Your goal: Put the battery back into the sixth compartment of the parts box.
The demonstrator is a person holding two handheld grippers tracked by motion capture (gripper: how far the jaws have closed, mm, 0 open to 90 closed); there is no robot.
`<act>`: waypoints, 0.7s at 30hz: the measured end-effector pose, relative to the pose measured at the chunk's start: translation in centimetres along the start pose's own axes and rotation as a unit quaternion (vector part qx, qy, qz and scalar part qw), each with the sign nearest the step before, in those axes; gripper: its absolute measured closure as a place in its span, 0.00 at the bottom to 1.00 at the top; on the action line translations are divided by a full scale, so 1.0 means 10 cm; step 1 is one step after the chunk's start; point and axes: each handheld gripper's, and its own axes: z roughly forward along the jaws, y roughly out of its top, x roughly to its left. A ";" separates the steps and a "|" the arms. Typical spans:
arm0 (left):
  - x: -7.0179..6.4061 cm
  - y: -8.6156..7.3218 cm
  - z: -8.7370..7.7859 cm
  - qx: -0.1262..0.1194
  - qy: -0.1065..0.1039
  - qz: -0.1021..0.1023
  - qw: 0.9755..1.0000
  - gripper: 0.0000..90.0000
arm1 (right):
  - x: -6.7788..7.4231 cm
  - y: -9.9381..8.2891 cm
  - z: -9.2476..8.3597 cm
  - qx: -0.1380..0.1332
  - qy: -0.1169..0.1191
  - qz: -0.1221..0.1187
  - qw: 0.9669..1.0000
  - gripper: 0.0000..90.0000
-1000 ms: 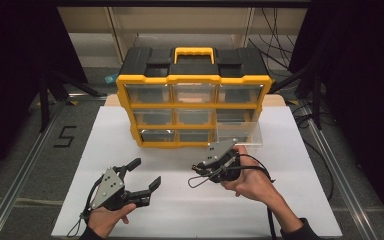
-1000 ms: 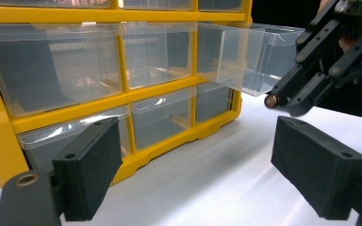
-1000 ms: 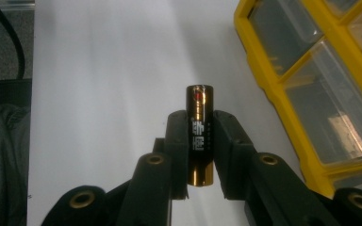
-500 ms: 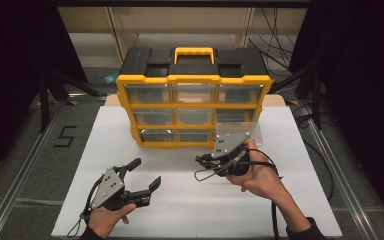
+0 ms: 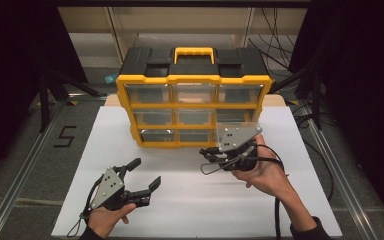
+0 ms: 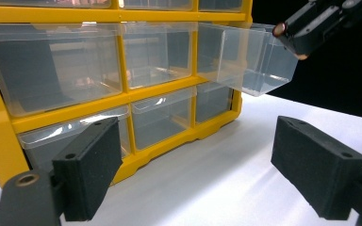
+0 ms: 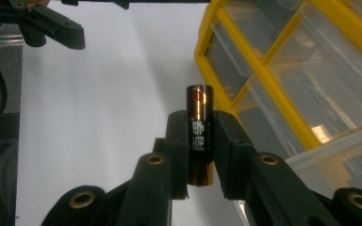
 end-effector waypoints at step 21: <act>0.00 0.00 0.00 0.000 -0.001 -0.002 1.000 0.18 | -0.13 -0.01 -0.26 -0.030 -0.031 0.018 0.999 0.85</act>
